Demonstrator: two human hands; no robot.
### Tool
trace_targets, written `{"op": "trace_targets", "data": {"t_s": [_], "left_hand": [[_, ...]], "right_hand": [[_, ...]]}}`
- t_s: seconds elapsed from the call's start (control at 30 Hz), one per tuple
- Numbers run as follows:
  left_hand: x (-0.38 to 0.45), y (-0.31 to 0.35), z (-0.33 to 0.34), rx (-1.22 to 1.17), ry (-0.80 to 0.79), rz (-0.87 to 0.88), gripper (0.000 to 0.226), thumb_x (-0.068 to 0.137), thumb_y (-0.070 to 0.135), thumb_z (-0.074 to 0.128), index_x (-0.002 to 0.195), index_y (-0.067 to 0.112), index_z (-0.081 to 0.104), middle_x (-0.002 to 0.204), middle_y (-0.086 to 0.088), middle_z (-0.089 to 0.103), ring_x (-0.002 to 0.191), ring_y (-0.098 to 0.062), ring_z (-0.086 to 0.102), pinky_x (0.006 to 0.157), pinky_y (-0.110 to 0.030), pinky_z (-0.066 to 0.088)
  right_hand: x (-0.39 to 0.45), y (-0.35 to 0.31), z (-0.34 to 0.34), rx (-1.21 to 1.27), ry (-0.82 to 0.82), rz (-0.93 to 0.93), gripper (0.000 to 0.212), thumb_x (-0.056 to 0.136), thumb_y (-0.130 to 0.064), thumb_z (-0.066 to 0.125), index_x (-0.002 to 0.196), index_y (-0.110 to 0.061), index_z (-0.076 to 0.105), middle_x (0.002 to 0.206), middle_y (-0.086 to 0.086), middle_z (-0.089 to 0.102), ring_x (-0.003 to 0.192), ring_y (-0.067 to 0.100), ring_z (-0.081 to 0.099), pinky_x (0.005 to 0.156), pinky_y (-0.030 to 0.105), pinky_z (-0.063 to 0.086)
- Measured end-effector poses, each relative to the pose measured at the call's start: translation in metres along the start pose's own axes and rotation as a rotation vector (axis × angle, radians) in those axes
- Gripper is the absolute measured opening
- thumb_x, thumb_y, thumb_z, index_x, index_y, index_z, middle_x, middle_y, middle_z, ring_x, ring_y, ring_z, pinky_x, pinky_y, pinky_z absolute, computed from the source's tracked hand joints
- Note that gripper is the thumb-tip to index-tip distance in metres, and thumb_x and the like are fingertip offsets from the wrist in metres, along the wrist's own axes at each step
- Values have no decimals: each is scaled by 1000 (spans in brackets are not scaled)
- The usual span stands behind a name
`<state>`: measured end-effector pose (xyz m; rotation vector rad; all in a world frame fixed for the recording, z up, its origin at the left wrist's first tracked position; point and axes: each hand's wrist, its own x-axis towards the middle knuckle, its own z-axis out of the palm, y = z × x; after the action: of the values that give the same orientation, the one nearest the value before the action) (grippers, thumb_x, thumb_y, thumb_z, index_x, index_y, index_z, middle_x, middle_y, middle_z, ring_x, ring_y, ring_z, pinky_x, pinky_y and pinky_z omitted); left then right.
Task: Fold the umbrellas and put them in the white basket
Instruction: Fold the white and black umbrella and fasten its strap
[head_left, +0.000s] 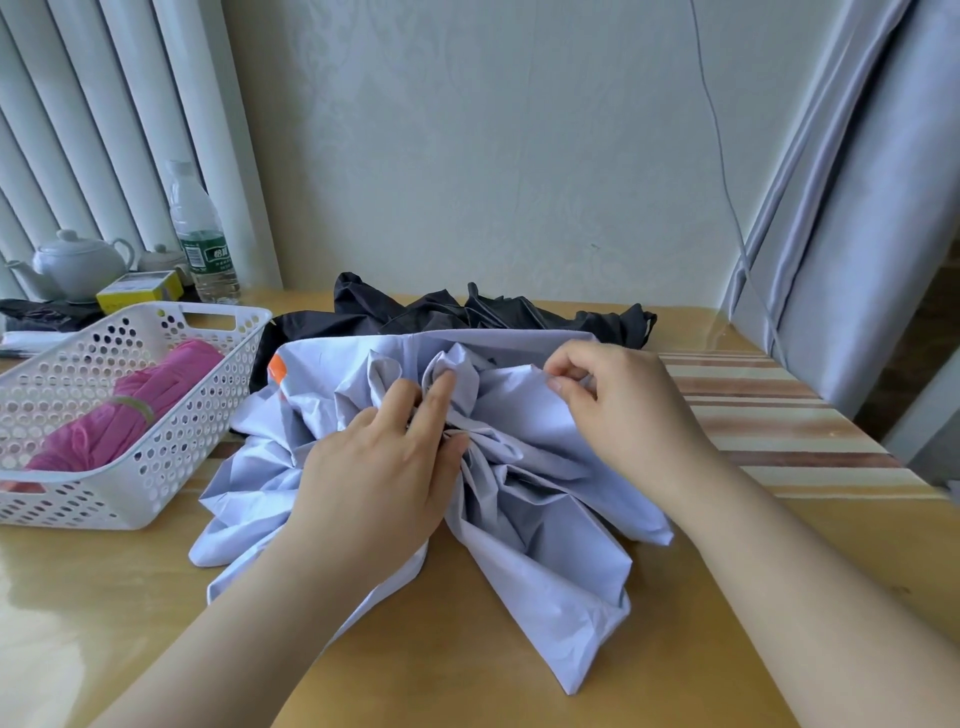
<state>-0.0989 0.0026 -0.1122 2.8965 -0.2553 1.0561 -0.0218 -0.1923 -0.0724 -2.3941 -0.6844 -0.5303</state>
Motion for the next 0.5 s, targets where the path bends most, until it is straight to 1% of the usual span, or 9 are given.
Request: {"op": "trace_targets", "data": {"t_s": [0.07,0.13,0.2,0.27,0.33,0.43,0.5], "left_hand": [[0,-1,3,-35,15,17,51,94,37,33,130,8,55,88,-7,58,56,-27,58,35,-26,31],[1,-3,7,-110,26,56,48,96,37,32,134,13,48,94,-6,57,64,-27,60,39,-33,44],[1,-5,9,-188,31,75,45,98,37,31,136,18,42,100,-4,56,71,-27,60,48,-35,50],[2,-7,8,-237,32,66,42,98,37,32,137,23,42,102,-3,55,75,-25,60,51,-30,48],[2,-8,7,-246,27,59,40,98,36,31,136,27,42,102,-1,55,77,-23,60,54,-25,41],[2,-6,6,-246,23,58,36,98,36,31,131,30,43,101,-1,54,75,-23,59,56,-23,37],[3,-5,6,-255,24,47,32,98,35,32,125,28,48,100,-2,54,73,-23,58,54,-24,36]], "right_hand": [[-5,-6,2,3,-77,-125,11,91,-9,60,90,-16,68,75,-15,55,68,4,47,67,28,41],[-9,-13,8,26,-167,-250,11,91,-9,59,92,-14,69,85,-7,61,81,6,50,75,23,40],[-11,-17,13,56,-193,-309,13,90,-9,58,94,-10,70,89,0,64,86,10,53,77,18,40],[-11,-19,15,110,-184,-301,13,91,-7,59,97,-8,70,91,2,64,86,8,53,78,15,40],[-11,-19,14,148,-189,-294,15,91,-6,58,99,-8,70,93,3,65,87,7,52,78,12,39],[-11,-23,17,184,-220,-301,21,91,-5,54,104,-8,71,98,4,66,92,6,54,82,12,41],[-12,-25,16,204,-285,-302,30,93,2,50,111,-12,71,107,0,67,101,4,54,88,10,40]]}}
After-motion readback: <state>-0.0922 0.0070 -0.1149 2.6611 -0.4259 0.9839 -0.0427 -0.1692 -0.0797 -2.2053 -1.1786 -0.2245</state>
